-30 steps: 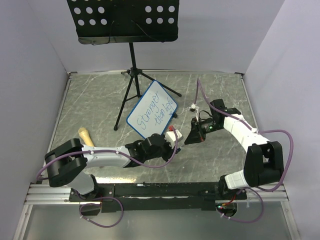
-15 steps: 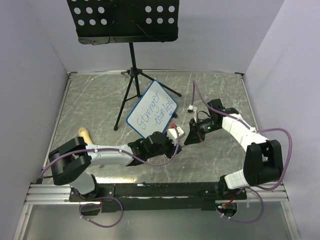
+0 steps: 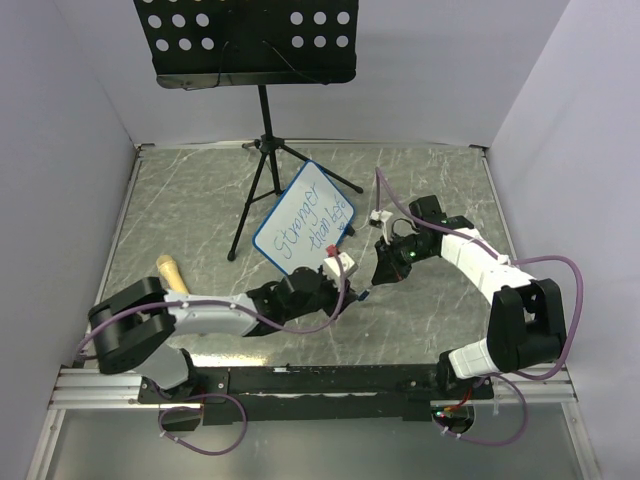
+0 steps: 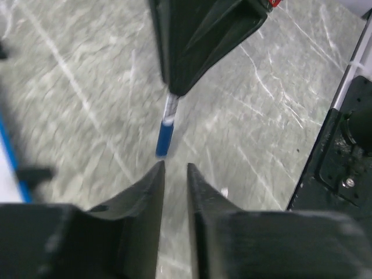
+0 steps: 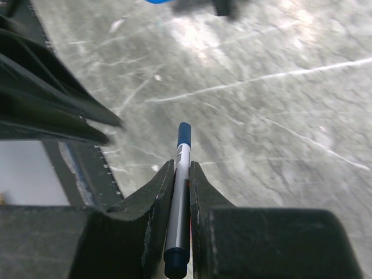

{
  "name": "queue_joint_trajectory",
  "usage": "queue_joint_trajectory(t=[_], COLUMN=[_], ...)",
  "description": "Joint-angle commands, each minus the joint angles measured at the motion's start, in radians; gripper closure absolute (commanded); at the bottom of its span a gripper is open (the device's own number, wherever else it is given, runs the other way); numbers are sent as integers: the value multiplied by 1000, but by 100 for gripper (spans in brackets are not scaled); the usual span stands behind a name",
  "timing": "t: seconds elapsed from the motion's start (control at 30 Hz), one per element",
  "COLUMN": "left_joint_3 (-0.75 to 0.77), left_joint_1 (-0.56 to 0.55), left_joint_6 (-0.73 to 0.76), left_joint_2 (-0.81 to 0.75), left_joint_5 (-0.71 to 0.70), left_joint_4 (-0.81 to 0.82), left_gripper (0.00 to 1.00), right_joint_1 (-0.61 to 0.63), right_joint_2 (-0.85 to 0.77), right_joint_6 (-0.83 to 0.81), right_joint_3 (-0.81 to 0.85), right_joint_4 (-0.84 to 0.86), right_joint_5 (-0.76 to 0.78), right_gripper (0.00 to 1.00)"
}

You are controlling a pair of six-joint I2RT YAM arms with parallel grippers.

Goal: Write a sentence on the whiteboard
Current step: Put down the whiteboard marker at the center of the board.

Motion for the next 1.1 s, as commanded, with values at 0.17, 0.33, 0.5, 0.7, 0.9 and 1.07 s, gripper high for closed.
queue_joint_trajectory(t=[0.17, 0.33, 0.5, 0.7, 0.9, 1.07], left_joint_3=[-169, -226, -275, -304, -327, -327], left_joint_1=[1, 1, 3, 3, 3, 3], left_joint_6=[-77, -103, -147, -203, -242, -244], left_joint_2=[-386, -630, -796, -957, -1039, -1053], left_joint_5=[-206, -318, -407, -435, -430, -424], left_joint_4=[-111, -216, -311, -392, -424, -437], left_gripper=[47, 20, 1, 3, 3, 3], right_joint_1=[53, 117, 196, 271, 282, 283], right_joint_2=[-53, -105, -145, -166, -147, -96], right_joint_6=[-14, -40, -61, -78, -80, -75], right_joint_3=[1, -36, -56, -119, -157, -177], right_joint_4=[53, 68, 74, 106, 132, 149], right_joint_5=[234, 390, 530, 599, 610, 601], right_gripper=[100, 100, 100, 100, 100, 100])
